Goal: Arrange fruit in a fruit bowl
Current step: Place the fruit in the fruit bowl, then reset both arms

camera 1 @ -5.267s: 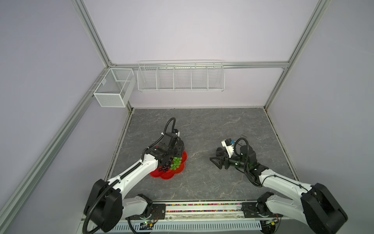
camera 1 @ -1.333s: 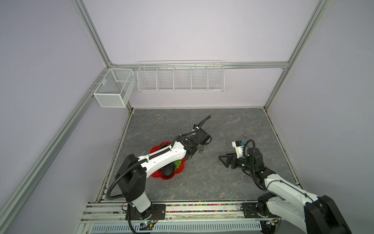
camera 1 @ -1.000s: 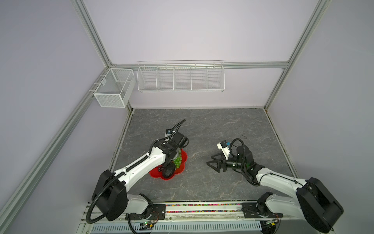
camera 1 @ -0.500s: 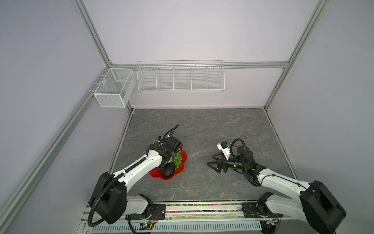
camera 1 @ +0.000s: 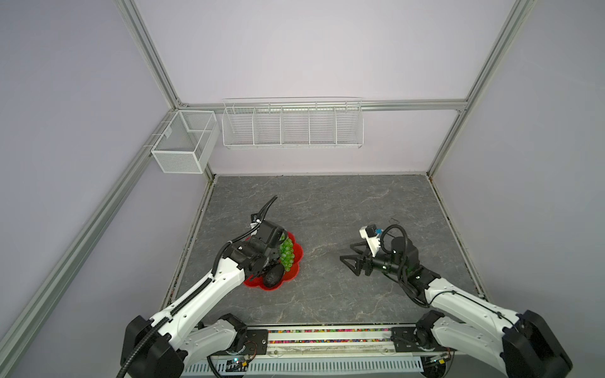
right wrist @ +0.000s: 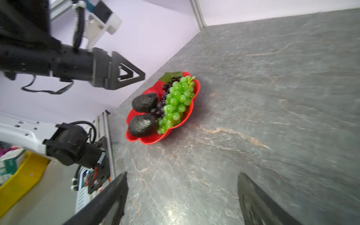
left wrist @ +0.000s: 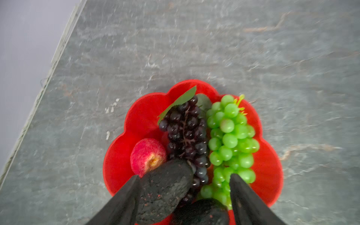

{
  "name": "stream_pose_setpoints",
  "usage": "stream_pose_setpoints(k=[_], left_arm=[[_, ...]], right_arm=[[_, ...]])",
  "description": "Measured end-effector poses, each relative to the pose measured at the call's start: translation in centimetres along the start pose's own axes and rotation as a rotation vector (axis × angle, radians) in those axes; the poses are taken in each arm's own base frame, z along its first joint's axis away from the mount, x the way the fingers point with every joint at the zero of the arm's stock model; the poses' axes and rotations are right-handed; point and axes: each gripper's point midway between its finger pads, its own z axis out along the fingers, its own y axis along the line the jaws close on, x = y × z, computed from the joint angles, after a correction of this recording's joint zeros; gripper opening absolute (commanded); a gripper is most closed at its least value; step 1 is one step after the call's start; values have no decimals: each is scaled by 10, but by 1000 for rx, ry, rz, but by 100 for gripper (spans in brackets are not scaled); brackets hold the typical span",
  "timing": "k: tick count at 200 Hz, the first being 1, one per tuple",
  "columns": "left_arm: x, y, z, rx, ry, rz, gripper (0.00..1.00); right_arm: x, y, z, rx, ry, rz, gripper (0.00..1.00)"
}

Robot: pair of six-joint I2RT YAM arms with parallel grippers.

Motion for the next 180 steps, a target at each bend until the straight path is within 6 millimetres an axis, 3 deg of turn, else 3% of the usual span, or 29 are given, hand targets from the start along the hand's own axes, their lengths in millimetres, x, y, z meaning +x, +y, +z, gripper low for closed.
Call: stream_pose_setpoints(k=[29,52,83,108,120,132,160,180], left_arm=[[-22,9,-17,36,-190,-5,75],[-31,27,-13,-64,-309,25,78],[-32,61,8,-308,-437,75,82],[-13,111,40,-507,-463,69,85],[1,144,54,-600,-438,47,85],[7,160,60,-640,-430,31,86],[-17,164,70,-566,-526,-55,86],[-28,159,84,-480,-558,-75,87]], right_arm=[[-14,-47,-35,229,-114,52,89],[-23,-66,-66,385,-206,53,89],[-41,-96,-112,659,-351,53,89],[-38,-138,-143,938,-412,39,89],[-29,-163,-147,1064,-347,24,89],[-22,-189,-147,1170,-248,9,89],[-18,-253,-135,1330,-96,-41,89],[-2,-279,-132,1327,-39,-51,89]])
